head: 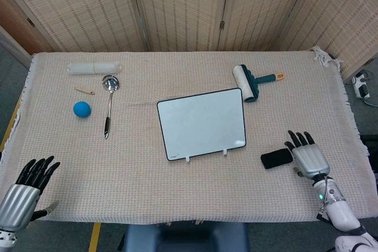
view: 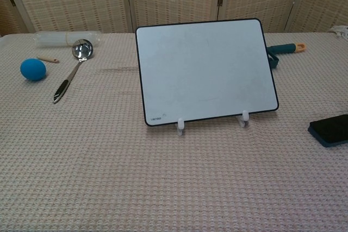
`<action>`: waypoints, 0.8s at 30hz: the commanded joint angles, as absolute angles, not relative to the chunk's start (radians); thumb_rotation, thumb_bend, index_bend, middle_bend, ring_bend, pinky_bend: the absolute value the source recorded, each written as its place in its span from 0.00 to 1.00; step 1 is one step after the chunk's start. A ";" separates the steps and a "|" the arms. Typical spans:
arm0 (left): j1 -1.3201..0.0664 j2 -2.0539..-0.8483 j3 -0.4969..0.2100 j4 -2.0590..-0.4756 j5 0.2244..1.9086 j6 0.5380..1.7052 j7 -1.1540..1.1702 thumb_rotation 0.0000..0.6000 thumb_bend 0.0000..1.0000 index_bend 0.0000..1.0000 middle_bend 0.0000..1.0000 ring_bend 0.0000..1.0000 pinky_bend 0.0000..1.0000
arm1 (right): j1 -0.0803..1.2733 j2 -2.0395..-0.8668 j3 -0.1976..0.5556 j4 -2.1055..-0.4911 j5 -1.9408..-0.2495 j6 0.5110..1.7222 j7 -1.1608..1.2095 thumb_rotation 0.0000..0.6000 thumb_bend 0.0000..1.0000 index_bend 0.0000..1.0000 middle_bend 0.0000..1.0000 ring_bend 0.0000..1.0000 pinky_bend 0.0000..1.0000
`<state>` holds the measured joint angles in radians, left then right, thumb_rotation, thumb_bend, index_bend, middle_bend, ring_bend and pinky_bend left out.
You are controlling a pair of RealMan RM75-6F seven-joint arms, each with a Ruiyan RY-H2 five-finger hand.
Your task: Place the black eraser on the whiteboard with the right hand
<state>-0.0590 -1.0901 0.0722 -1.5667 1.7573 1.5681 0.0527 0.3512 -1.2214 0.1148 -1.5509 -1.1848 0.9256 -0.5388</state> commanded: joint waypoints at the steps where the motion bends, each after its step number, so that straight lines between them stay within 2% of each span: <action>1: -0.057 -1.087 0.074 -1.569 1.761 1.575 0.049 1.00 0.20 0.00 0.03 0.00 0.00 | 0.394 -1.279 0.121 -1.501 -1.129 0.891 -0.588 1.00 0.29 0.23 0.00 0.00 0.00; 13: -0.054 -1.084 0.078 -1.571 1.767 1.582 0.048 1.00 0.20 0.00 0.03 0.00 0.00 | 0.436 -1.322 0.078 -1.514 -1.063 0.905 -0.642 1.00 0.29 0.24 0.00 0.00 0.00; 15: -0.056 -1.084 0.078 -1.571 1.766 1.580 0.048 1.00 0.20 0.00 0.03 0.00 0.00 | 0.438 -1.331 0.073 -1.502 -1.067 0.914 -0.637 1.00 0.29 0.28 0.00 0.01 0.00; 18: -0.057 -1.085 0.079 -1.571 1.767 1.576 0.052 1.00 0.20 0.00 0.03 0.00 0.00 | 0.438 -1.352 0.070 -1.476 -1.084 0.937 -0.616 1.00 0.29 0.42 0.01 0.05 0.00; 20: -0.057 -1.085 0.079 -1.572 1.767 1.575 0.054 1.00 0.20 0.00 0.03 0.00 0.00 | 0.439 -1.363 0.066 -1.460 -1.092 0.948 -0.608 1.00 0.29 0.47 0.02 0.07 0.00; 24: -0.055 -1.084 0.078 -1.575 1.765 1.582 0.057 1.00 0.20 0.00 0.03 0.00 0.00 | 0.445 -1.378 0.061 -1.447 -1.091 0.963 -0.619 1.00 0.29 0.52 0.04 0.08 0.00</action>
